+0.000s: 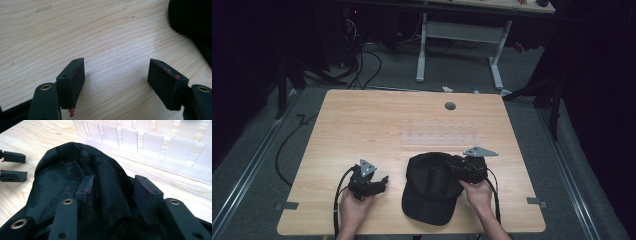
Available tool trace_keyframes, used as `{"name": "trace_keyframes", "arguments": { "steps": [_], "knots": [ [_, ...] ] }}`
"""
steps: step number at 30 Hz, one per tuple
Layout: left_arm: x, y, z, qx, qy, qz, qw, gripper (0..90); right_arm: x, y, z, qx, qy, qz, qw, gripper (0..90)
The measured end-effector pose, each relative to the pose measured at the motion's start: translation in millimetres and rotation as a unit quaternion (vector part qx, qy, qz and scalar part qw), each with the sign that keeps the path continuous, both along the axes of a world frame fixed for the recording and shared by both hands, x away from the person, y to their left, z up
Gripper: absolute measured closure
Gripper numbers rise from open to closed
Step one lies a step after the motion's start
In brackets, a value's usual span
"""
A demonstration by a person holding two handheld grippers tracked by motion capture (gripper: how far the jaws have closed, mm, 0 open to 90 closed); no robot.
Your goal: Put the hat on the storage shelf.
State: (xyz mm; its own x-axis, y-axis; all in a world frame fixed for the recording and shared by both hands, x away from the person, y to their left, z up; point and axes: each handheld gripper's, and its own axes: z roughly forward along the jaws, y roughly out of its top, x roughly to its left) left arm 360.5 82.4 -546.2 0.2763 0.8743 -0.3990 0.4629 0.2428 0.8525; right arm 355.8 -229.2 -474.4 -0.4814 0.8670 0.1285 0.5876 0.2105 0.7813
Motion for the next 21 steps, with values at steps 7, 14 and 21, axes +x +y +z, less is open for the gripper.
{"name": "trace_keyframes", "arguments": {
  "steps": [7, 14, 21],
  "knots": [
    [0.0, -0.1, 0.0, 0.000, 0.000, 0.000, 1.0000, 30.0, 1.6, -0.5, -1.4, -0.016, -0.001, 0.007, 0.9998, 61.1],
    [0.0, -0.1, 0.0, 0.000, 0.000, 0.000, 1.0000, 30.0, 3.2, -2.7, -2.9, -0.021, -0.003, 0.032, 0.9993, 69.4],
    [0.0, -0.2, -0.1, 0.000, 0.000, 0.000, 1.0000, 29.9, 2.1, -5.1, -2.4, -0.017, -0.006, 0.053, 0.9984, 77.5]
  ]
}}
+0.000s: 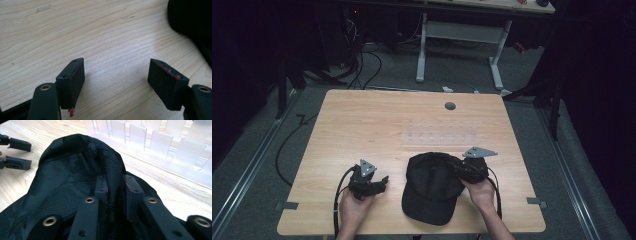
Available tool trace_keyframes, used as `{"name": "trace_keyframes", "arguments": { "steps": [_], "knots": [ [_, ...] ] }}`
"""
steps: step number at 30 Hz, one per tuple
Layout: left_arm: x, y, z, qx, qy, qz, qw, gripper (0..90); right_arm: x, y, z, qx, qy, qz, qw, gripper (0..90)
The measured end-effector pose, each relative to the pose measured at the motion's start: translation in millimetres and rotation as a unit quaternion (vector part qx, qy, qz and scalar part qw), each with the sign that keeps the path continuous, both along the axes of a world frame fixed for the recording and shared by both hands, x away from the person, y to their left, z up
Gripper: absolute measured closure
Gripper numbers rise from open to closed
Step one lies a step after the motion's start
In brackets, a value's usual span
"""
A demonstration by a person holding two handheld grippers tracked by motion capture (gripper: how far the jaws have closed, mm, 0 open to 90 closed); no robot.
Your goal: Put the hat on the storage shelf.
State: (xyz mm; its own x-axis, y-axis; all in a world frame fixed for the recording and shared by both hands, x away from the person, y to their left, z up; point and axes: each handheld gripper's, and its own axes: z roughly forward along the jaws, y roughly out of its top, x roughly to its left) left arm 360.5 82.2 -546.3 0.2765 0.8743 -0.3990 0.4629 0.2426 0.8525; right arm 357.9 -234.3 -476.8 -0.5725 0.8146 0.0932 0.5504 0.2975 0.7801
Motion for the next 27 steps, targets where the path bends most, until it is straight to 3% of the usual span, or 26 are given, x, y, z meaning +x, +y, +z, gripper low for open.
{"name": "trace_keyframes", "arguments": {
  "steps": [13, 22, 27],
  "knots": [
    [0.0, 0.0, 0.0, 0.000, 0.000, 0.000, 1.0000, 29.9, -5.4, -7.0, 5.7, 0.032, -0.006, 0.026, 0.9991, 82.9],
    [0.0, 0.0, 0.0, 0.000, 0.000, 0.000, 1.0000, 30.0, -9.4, -15.9, 12.6, 0.055, -0.012, 0.023, 0.9982, 83.0],
    [0.0, 0.0, 0.0, 0.000, 0.000, 0.000, 1.0000, 29.9, -12.2, -19.2, 18.5, 0.056, -0.021, 0.025, 0.9979, 83.0]
  ]
}}
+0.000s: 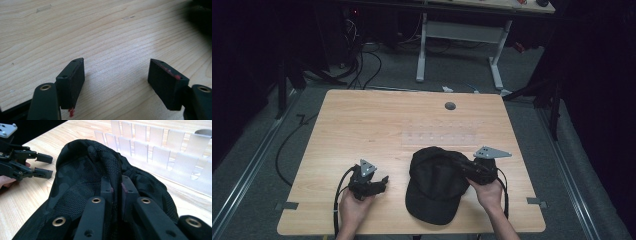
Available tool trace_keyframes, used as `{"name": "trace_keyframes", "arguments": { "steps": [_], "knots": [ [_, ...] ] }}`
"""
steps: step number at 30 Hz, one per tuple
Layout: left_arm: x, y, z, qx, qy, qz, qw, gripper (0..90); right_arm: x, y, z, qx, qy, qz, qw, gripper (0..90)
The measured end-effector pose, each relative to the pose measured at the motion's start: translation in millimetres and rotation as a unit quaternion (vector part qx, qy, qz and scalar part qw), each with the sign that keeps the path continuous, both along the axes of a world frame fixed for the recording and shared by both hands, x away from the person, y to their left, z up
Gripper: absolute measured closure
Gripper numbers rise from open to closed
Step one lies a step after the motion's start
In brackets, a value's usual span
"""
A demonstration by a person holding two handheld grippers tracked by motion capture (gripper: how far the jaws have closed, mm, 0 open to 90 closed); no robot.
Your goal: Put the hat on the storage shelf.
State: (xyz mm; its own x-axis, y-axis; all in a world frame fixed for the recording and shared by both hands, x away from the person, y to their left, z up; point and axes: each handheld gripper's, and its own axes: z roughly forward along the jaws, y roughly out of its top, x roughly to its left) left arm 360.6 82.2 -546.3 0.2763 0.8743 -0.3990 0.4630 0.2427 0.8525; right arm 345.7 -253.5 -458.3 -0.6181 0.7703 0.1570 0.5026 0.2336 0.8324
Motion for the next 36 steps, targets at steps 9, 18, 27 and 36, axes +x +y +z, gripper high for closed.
{"name": "trace_keyframes", "arguments": {
  "steps": [9, 18, 27, 36],
  "knots": [
    [0.0, -0.3, -0.1, 0.000, 0.001, -0.004, 1.0000, 28.6, -5.1, -4.2, 12.6, 0.002, -0.017, 0.007, 0.9998, 83.1],
    [-0.6, -1.1, -0.6, 0.004, 0.004, -0.013, 0.9999, 24.1, -7.9, -10.0, 26.7, 0.019, -0.033, 0.012, 0.9992, 83.3],
    [-4.7, 1.6, 6.5, -0.028, 0.029, -0.027, 0.9988, 24.1, -11.1, -10.6, 36.9, 0.016, -0.043, 0.016, 0.9988, 83.3],
    [-20.2, -5.3, 31.0, -0.069, 0.030, -0.098, 0.9923, 23.8, -10.2, -5.3, 39.6, 0.018, -0.048, 0.024, 0.9984, 83.3]
  ]
}}
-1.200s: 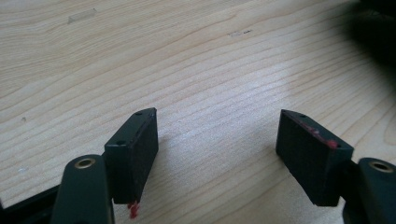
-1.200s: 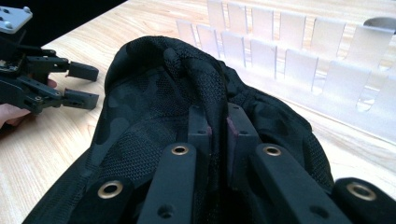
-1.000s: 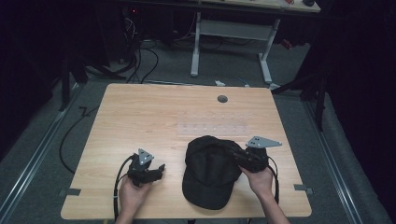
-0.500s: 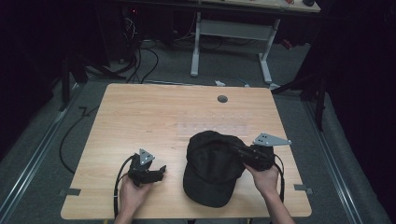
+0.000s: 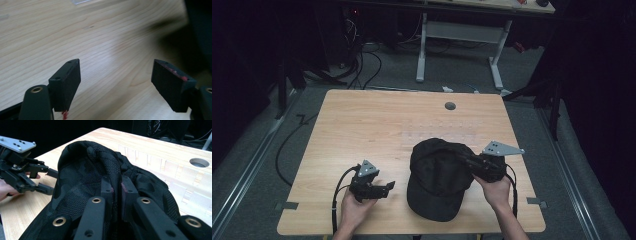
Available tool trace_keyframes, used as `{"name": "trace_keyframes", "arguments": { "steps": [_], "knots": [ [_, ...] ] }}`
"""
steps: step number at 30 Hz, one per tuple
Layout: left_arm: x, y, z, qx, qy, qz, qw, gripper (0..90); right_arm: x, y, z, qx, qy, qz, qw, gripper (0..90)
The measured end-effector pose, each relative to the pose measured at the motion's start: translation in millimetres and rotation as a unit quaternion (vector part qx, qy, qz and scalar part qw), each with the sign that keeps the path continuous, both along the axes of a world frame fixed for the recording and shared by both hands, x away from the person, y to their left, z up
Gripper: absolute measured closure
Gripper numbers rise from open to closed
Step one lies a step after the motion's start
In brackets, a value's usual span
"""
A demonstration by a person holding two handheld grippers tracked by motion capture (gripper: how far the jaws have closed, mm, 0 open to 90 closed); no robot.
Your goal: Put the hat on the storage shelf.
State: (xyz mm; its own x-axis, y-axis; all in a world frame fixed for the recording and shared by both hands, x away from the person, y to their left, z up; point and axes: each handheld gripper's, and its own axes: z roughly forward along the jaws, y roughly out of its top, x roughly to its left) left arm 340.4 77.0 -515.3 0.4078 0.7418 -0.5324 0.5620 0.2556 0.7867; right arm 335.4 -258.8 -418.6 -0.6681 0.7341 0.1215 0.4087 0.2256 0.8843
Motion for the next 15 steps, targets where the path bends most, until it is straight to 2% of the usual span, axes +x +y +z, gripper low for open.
{"name": "trace_keyframes", "arguments": {
  "steps": [6, 15],
  "knots": [
    [-7.2, -7.5, 12.4, -0.022, 0.005, -0.041, 0.9989, 21.5, 0.5, 1.6, 0.3, -0.003, -0.007, 0.003, 1.0000, 83.2],
    [-12.9, -19.7, 21.4, -0.043, 0.021, -0.090, 0.9948, 19.3, 0.2, 3.4, 0.0, 0.000, -0.010, 0.007, 0.9999, 83.1]
  ]
}}
